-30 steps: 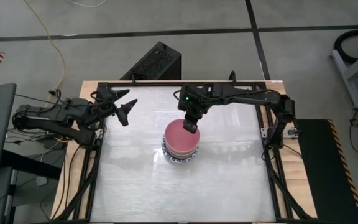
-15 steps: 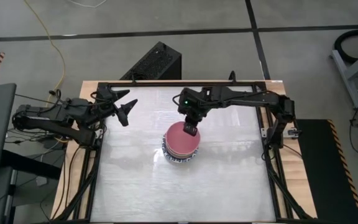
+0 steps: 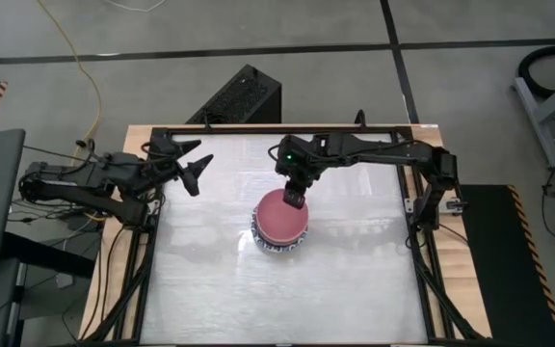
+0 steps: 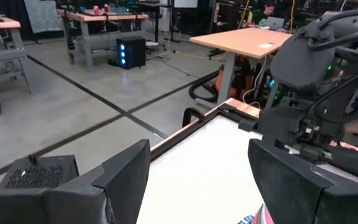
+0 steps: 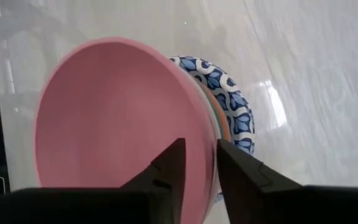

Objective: Nest bowls inside each other
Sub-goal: Stack the pink bowl on top of the white bowl, then return to Home Position

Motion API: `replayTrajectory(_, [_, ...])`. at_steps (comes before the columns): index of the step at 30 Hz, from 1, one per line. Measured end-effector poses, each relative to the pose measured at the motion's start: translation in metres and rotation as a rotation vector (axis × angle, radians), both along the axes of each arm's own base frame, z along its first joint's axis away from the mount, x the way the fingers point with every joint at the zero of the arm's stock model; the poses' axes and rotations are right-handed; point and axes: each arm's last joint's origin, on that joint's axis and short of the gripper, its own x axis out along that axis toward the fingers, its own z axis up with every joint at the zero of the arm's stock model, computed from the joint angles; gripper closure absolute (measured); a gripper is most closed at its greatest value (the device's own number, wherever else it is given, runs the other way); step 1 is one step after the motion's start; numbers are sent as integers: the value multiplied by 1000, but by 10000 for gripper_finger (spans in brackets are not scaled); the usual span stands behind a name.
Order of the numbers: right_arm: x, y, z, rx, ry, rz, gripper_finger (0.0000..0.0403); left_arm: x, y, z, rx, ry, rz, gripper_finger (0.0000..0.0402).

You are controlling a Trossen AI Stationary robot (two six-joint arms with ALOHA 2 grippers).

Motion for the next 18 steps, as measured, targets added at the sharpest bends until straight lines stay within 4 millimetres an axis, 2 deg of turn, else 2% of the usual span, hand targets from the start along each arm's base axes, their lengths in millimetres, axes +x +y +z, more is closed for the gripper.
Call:
replayTrajectory(4, [-1, 1, 0, 3, 8, 3, 272, 0, 0, -2, -13, 9, 1, 141])
replayTrajectory(7, [-4, 2, 7, -1, -16, 3, 263, 0, 0, -2, -30, -2, 2, 141])
replayTrajectory(14, [-19, 1, 29, -43, -92, 28, 269, 0, 0, -4, -39, 7, -8, 141])
replayTrajectory(18, [-29, 3, 51, -95, -233, 145, 271, 1, -3, -3, -90, -21, -141, 141])
